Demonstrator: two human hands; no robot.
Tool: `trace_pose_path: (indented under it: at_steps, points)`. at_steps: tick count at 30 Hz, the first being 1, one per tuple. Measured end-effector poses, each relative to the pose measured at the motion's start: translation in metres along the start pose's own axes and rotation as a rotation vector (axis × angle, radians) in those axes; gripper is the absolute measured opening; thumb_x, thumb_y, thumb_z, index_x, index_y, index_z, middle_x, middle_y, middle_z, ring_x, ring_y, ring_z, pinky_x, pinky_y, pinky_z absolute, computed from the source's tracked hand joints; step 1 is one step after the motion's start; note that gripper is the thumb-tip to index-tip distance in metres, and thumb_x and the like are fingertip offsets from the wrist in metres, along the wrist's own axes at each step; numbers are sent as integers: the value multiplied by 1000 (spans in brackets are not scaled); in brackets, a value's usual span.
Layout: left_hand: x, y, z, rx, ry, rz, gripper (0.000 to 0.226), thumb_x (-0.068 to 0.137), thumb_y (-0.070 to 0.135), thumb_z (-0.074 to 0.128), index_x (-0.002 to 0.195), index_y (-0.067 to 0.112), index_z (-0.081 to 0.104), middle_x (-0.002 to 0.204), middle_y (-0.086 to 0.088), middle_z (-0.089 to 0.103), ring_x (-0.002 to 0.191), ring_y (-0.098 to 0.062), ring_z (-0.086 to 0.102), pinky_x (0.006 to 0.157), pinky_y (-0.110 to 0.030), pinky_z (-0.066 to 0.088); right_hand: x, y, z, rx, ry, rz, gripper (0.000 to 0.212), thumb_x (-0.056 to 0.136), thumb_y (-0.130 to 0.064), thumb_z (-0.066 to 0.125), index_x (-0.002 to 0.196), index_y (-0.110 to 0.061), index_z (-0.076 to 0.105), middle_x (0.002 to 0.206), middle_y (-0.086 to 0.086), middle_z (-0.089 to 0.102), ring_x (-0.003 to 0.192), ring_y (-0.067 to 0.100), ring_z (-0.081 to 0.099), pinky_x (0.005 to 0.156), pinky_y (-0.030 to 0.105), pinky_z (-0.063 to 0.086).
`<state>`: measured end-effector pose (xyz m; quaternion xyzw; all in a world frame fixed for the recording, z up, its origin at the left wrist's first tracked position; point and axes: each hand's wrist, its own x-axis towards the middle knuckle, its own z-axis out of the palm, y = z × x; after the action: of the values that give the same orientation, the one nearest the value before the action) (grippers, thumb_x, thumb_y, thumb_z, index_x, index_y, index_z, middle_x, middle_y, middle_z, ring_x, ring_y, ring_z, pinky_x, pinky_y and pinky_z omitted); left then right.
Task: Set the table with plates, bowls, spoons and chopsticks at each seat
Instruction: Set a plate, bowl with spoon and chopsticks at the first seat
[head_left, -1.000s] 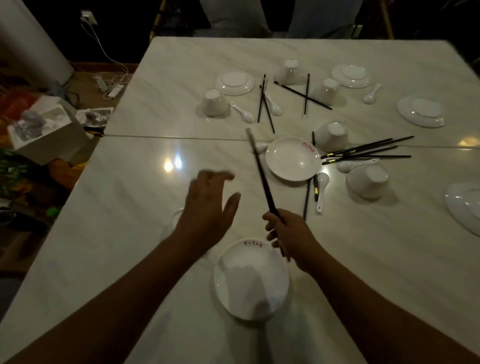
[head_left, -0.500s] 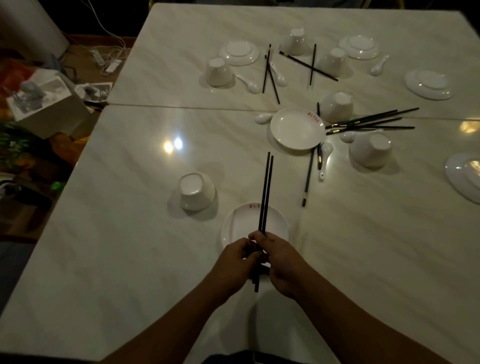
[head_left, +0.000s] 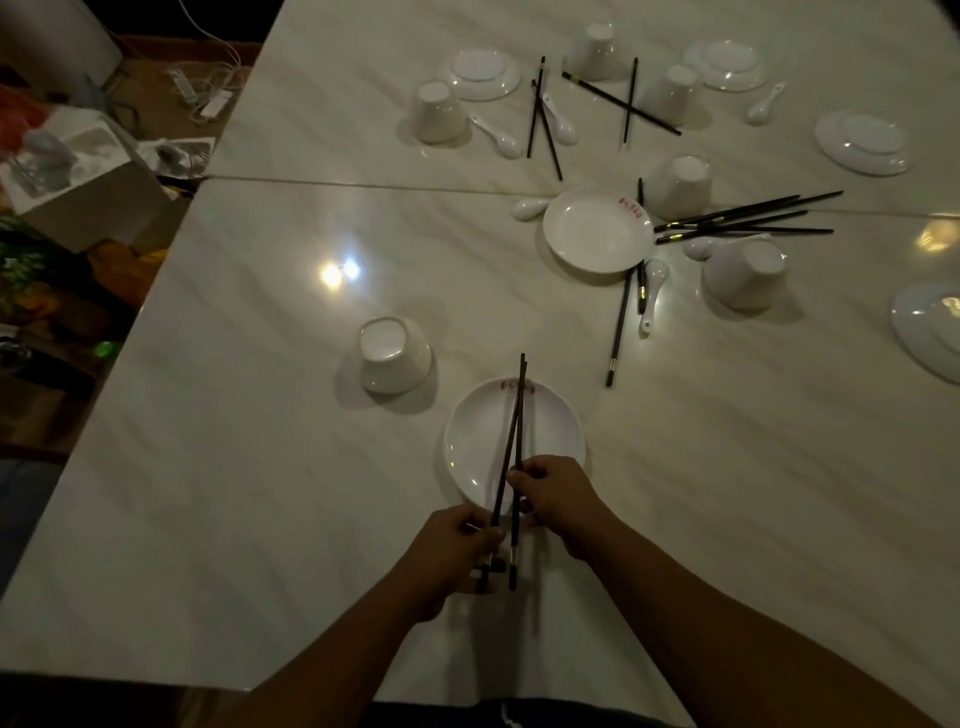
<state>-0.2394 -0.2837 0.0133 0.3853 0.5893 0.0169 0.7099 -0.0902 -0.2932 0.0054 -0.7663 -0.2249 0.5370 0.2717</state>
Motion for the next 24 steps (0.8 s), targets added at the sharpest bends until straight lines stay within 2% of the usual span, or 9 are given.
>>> trace_pose_path:
  at_steps: [3, 8, 14, 21, 24]
  points:
    - [5, -4, 2, 42, 42, 28, 9, 89, 15, 61, 94, 8, 64, 92, -15, 68, 80, -23, 69, 63, -33, 58, 8, 0, 1, -97, 34, -23, 14, 88, -19, 64, 93, -6, 68, 84, 14, 69, 72, 23, 67, 67, 37, 59]
    - [14, -8, 6, 98, 107, 77, 6, 86, 14, 63, 86, 10, 67, 89, -16, 69, 79, -29, 70, 68, -43, 61, 14, -1, -1, -154, 44, -16, 16, 88, -17, 65, 93, -1, 66, 81, 20, 69, 58, 22, 64, 51, 26, 52]
    - [18, -12, 9, 18, 59, 59, 7, 87, 15, 63, 88, 9, 67, 86, -16, 68, 75, -28, 69, 72, -45, 60, 22, -2, -2, -165, 25, -28, 15, 88, -15, 65, 94, -2, 66, 80, 19, 70, 62, 24, 66, 63, 34, 60]
    - [23, -13, 19, 10, 72, 42, 10, 89, 11, 58, 83, 11, 66, 83, -17, 66, 76, -31, 66, 75, -47, 57, 24, -2, -6, -153, 47, -14, 13, 85, -15, 68, 92, -6, 62, 82, 18, 70, 64, 24, 67, 66, 37, 61]
    - [24, -13, 21, -27, 81, 32, 9, 89, 11, 59, 84, 7, 66, 80, -17, 65, 72, -29, 64, 72, -42, 58, 26, -1, -7, -174, 48, -30, 14, 86, -16, 67, 93, -5, 62, 82, 18, 70, 61, 21, 65, 64, 34, 60]
